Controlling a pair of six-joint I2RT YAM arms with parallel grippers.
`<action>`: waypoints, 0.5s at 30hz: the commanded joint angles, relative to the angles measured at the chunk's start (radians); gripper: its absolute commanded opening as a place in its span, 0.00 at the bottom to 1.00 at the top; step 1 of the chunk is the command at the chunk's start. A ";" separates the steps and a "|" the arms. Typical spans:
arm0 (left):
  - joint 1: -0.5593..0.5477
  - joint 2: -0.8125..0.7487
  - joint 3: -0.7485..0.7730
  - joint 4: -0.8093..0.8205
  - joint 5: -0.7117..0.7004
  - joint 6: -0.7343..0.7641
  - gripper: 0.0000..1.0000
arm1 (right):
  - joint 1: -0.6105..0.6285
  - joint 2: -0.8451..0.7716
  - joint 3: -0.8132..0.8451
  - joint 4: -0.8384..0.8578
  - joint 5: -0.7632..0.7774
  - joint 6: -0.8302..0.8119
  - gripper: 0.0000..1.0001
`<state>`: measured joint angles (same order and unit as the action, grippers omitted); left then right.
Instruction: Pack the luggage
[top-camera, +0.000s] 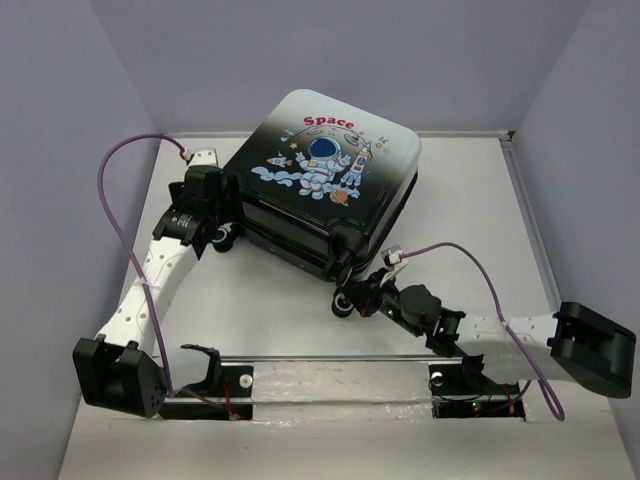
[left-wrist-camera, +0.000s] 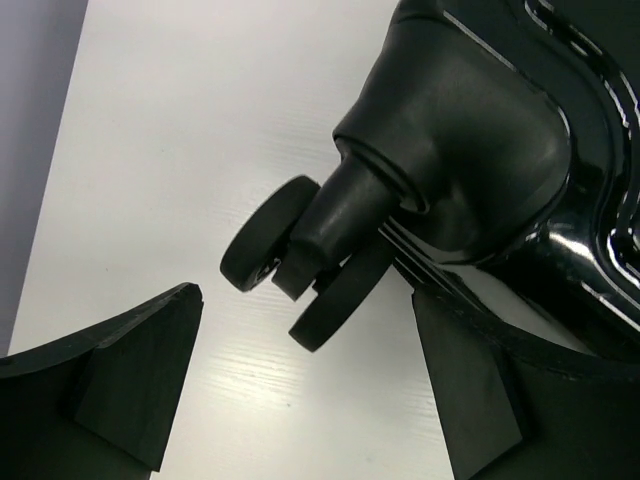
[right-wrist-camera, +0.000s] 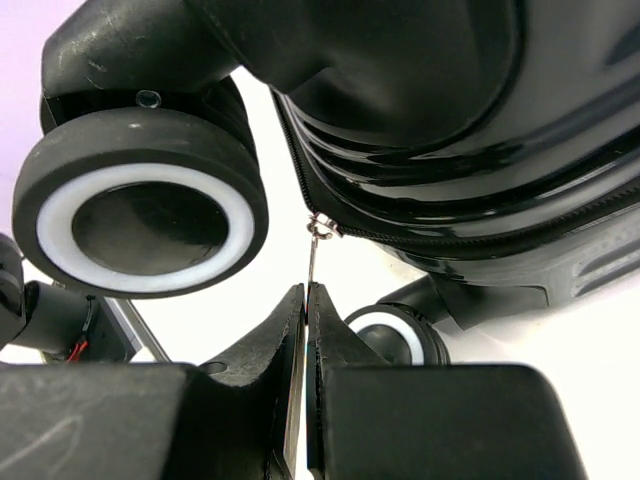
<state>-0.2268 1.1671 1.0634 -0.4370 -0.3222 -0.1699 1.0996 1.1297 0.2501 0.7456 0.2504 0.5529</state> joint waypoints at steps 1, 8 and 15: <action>0.007 0.045 0.067 0.046 -0.052 0.079 0.99 | 0.019 0.033 0.052 0.017 -0.175 -0.013 0.07; 0.007 0.135 0.092 0.055 -0.081 0.086 0.99 | 0.009 0.045 0.052 0.031 -0.200 -0.008 0.07; 0.015 0.169 0.109 0.086 -0.061 0.102 0.94 | 0.000 0.027 0.046 0.028 -0.215 -0.005 0.07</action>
<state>-0.2092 1.3365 1.1240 -0.4011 -0.3988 -0.0929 1.0801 1.1721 0.2722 0.7479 0.1745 0.5457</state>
